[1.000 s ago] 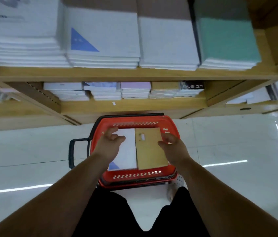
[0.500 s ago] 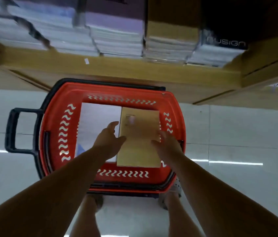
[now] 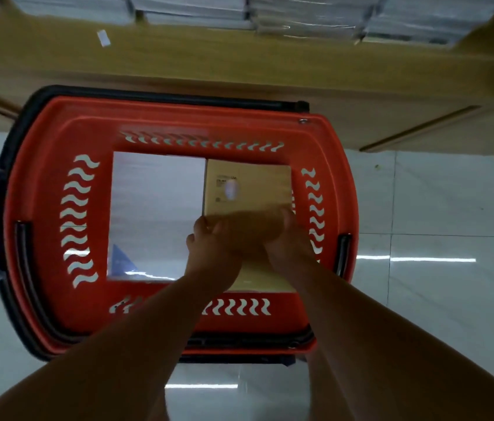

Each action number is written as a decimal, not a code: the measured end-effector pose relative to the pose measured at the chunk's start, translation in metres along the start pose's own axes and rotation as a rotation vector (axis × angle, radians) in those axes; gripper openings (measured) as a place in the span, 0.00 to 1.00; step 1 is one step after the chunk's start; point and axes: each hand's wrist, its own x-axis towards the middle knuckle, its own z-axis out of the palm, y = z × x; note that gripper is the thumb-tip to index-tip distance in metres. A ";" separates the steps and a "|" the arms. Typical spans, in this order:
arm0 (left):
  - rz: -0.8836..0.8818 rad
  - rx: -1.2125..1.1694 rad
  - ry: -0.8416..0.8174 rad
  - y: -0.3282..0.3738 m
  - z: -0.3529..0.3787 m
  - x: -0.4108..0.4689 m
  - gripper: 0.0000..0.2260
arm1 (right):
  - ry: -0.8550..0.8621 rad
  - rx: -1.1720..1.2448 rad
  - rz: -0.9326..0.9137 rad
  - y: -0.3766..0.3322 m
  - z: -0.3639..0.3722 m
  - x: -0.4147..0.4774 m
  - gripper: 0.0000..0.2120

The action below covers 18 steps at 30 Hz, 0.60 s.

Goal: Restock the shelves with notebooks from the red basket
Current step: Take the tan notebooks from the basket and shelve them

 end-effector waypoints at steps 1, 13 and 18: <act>-0.033 -0.061 0.004 0.002 0.001 -0.002 0.28 | 0.011 0.006 0.000 0.003 0.003 0.001 0.32; -0.257 -0.362 0.099 0.015 -0.008 -0.007 0.28 | 0.014 0.074 -0.007 0.011 0.012 -0.005 0.42; -0.209 -0.305 0.022 0.020 -0.002 -0.012 0.42 | -0.012 -0.014 0.017 0.017 0.003 -0.008 0.40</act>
